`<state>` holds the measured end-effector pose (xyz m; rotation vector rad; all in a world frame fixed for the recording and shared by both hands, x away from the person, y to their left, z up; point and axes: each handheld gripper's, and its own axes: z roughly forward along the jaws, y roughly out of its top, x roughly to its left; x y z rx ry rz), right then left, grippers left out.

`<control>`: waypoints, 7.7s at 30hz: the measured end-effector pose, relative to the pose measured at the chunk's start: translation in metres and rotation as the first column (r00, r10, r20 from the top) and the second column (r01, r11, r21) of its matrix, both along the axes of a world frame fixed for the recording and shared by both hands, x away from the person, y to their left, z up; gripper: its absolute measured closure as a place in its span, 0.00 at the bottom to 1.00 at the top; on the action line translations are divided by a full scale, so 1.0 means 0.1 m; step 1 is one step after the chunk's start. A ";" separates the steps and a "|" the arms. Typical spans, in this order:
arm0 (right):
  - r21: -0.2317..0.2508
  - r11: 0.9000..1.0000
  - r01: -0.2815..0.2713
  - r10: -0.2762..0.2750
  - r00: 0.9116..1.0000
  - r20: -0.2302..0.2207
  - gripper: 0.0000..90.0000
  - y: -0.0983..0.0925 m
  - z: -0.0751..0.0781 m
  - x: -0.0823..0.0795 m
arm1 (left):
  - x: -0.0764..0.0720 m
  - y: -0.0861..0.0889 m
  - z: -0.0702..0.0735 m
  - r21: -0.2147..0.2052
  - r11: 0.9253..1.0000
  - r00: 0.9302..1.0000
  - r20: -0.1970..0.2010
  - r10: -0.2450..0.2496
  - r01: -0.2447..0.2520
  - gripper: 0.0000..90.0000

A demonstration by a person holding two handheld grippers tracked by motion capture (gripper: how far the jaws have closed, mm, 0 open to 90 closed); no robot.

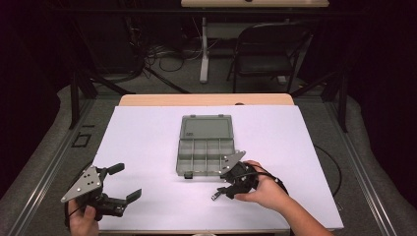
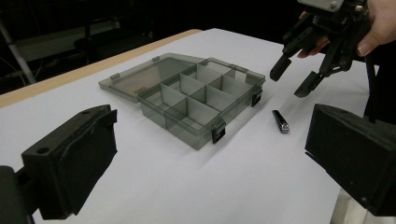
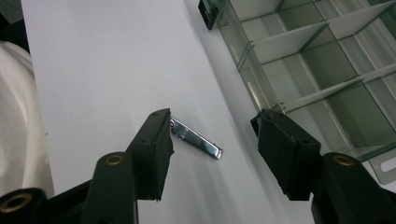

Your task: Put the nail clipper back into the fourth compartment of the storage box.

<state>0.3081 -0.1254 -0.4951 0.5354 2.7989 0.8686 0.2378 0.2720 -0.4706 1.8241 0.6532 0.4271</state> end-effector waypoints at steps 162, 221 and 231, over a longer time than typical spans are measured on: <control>-0.207 0.959 -0.191 0.163 0.976 -0.145 0.90 0.45 -0.28 0.07 | 0.05 0.03 -0.04 0.002 1.000 1.000 -0.013 0.017 -0.017 0.08; 0.004 0.985 0.172 -0.172 0.985 -0.001 0.90 0.17 0.58 0.59 | 0.05 0.06 -0.02 -0.003 1.000 1.000 -0.013 0.025 -0.025 0.11; 0.029 0.963 0.270 -0.270 0.962 0.030 0.90 0.13 0.56 0.80 | 0.06 0.08 -0.02 -0.009 1.000 1.000 -0.015 0.027 -0.027 0.11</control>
